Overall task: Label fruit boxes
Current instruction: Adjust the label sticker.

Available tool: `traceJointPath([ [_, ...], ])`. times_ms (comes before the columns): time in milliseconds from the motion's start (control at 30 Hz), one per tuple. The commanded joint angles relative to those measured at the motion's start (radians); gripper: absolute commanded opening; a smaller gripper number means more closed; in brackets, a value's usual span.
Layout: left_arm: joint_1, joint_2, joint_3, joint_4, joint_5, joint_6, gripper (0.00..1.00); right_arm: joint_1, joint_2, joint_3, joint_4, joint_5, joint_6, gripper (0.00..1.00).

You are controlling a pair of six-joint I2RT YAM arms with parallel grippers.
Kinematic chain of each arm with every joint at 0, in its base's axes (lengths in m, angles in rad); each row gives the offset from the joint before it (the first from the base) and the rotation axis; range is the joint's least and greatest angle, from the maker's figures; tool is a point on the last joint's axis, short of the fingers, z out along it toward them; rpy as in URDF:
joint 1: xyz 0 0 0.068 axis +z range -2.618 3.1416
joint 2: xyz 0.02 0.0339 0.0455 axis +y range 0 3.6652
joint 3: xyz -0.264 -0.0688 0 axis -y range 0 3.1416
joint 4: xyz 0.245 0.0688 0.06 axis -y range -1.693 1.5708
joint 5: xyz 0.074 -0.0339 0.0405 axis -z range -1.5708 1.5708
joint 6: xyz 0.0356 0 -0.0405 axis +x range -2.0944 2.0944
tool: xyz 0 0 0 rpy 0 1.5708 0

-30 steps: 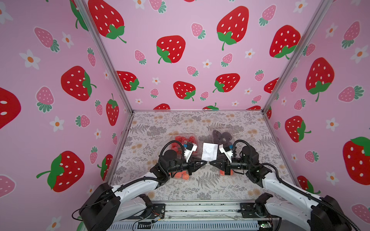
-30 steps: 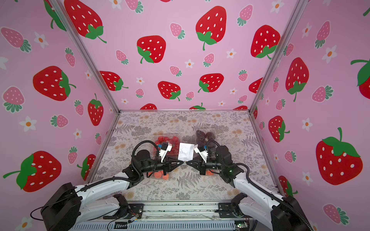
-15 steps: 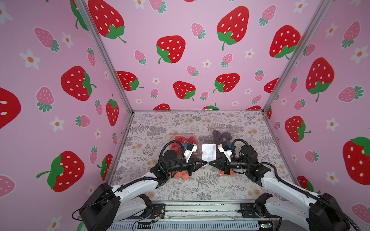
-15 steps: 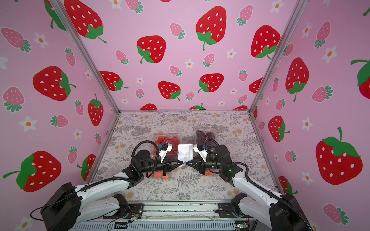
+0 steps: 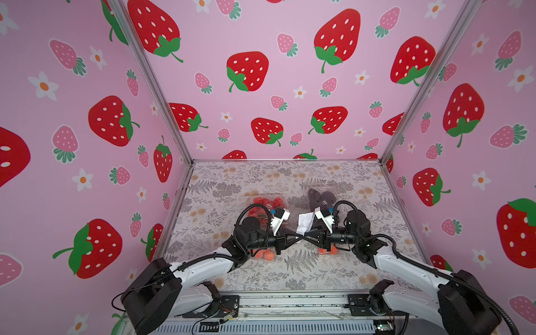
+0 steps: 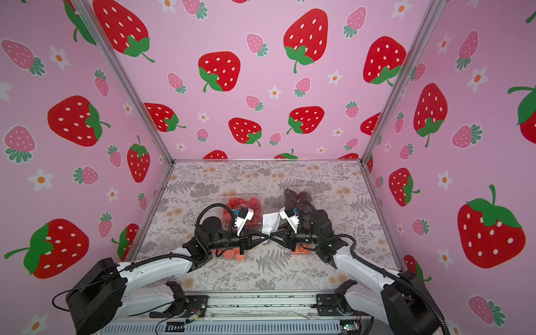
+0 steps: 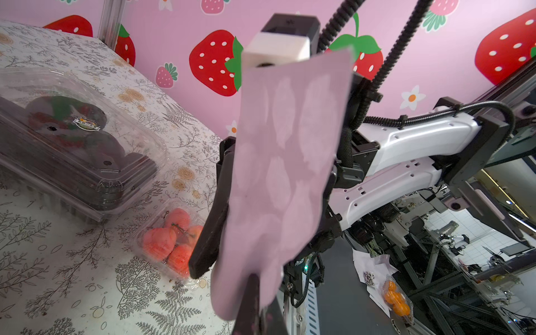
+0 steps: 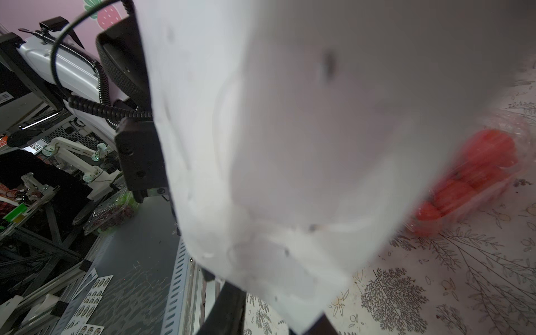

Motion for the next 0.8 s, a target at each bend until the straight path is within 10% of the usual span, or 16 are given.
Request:
traceJointPath([
  [0,-0.006,0.002,0.033,0.050,0.026,-0.012,0.00,-0.002,0.003,-0.020,0.108,-0.055,0.016,0.24],
  [500,0.005,-0.054,0.008,0.044,0.054,-0.067,0.00,-0.027,-0.100,-0.086,0.133,-0.067,0.001,0.39],
  [767,0.005,-0.077,-0.008,0.053,0.058,-0.086,0.00,-0.025,-0.159,-0.111,0.160,-0.079,0.032,0.23],
])
